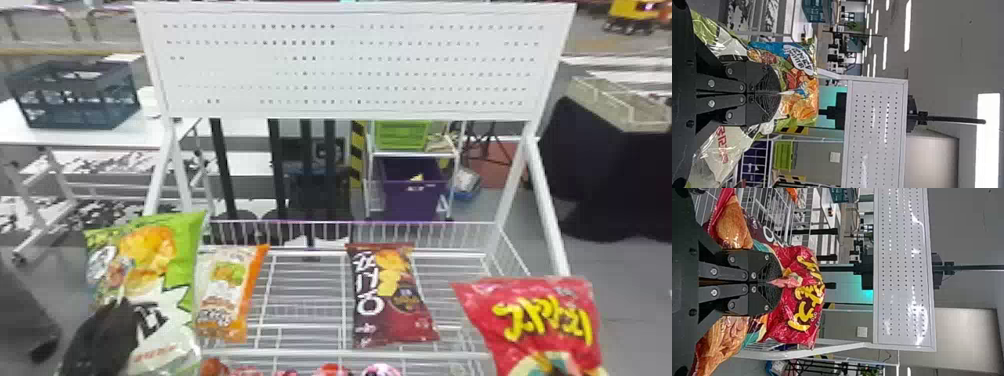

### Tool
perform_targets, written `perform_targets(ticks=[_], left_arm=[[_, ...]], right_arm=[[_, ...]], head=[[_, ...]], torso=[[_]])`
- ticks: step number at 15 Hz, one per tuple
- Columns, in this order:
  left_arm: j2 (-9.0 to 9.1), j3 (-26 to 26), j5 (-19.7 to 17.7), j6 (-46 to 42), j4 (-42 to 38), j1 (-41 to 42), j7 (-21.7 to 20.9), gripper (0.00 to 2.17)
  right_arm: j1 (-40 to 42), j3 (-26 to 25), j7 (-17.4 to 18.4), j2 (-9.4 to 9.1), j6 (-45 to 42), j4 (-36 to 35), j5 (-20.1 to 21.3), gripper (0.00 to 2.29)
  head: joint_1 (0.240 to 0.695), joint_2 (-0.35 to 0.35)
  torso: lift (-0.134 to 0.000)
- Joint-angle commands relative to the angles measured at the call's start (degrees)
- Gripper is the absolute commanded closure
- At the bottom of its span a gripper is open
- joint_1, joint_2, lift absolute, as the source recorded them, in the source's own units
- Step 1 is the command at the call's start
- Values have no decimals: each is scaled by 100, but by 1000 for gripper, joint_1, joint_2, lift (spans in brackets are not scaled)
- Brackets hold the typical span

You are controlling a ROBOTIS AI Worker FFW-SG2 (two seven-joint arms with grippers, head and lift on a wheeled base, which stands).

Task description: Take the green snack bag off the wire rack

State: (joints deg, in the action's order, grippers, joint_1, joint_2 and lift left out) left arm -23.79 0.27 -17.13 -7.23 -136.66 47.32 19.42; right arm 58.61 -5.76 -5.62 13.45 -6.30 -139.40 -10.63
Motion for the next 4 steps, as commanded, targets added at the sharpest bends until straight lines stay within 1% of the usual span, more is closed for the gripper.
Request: perform_targets(ticks=[1, 4], left_arm=[[6, 43, -1, -1, -1, 32, 1, 1737], [24, 52, -1, -19, -19, 67, -8, 1737]], right_arm=[[10, -4, 0, 0, -7, -8, 0, 2175], [10, -4, 0, 0, -7, -17, 0, 2175]], head=[[499, 0], [499, 0]], torso=[[0], [0]])
